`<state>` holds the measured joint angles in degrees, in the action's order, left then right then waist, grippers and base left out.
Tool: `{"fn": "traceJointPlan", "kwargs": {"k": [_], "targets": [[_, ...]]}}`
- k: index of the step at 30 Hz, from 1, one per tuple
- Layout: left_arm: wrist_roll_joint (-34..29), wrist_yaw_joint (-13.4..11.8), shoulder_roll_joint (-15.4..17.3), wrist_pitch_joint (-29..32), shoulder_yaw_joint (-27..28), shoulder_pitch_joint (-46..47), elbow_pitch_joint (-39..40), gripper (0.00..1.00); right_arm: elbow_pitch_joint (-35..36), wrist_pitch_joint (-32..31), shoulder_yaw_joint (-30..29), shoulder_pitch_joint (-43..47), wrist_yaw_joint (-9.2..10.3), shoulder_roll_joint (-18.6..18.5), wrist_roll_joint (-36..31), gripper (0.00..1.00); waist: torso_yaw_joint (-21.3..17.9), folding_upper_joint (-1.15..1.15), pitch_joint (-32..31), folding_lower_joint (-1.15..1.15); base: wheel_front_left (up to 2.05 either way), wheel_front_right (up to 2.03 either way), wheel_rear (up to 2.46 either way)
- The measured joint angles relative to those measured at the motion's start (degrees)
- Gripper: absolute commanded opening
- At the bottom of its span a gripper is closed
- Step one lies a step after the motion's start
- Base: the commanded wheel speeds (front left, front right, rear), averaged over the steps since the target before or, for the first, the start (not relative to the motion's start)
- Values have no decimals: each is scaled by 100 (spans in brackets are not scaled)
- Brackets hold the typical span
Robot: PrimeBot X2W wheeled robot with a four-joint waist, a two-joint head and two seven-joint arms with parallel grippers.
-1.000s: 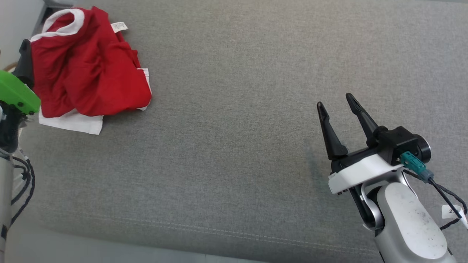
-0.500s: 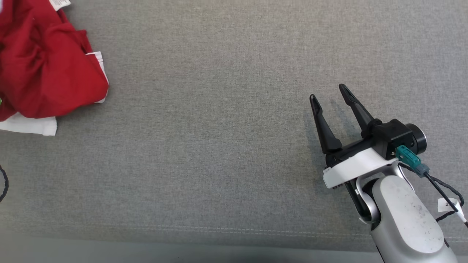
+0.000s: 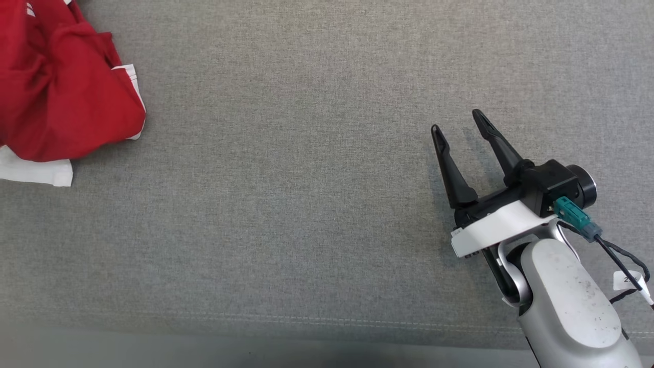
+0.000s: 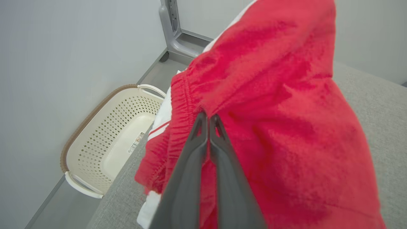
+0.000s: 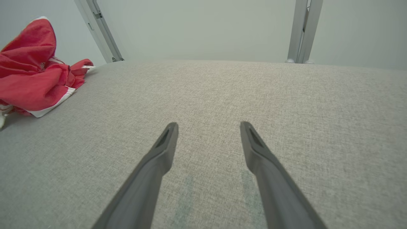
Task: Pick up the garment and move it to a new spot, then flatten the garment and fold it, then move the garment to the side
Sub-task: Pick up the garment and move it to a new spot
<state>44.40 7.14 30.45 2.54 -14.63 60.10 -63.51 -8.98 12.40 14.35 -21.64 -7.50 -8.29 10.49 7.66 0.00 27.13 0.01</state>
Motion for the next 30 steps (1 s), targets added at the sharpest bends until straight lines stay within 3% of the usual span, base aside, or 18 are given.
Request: {"fn": "traceJointPlan", "kwargs": {"k": [7,16,23,30], "targets": [[-367,-20,91,-868,-220,255,226,0,-76,58,-163,21,0,32,30,100,73,0,-216,0,0,0,0],[-636,-221,-154,-1593,-400,-94,1213,0,-160,168,-381,135,0,199,42,100,98,0,-721,0,0,0,0],[-865,-499,-461,-1619,-744,-1031,2648,0,-192,220,-550,238,0,305,51,100,36,0,-1060,-1,0,0,0],[-982,-921,-638,-962,-1232,-2043,4272,0,-244,241,-633,355,0,423,120,100,-237,0,-1284,-1,0,0,0]]}}
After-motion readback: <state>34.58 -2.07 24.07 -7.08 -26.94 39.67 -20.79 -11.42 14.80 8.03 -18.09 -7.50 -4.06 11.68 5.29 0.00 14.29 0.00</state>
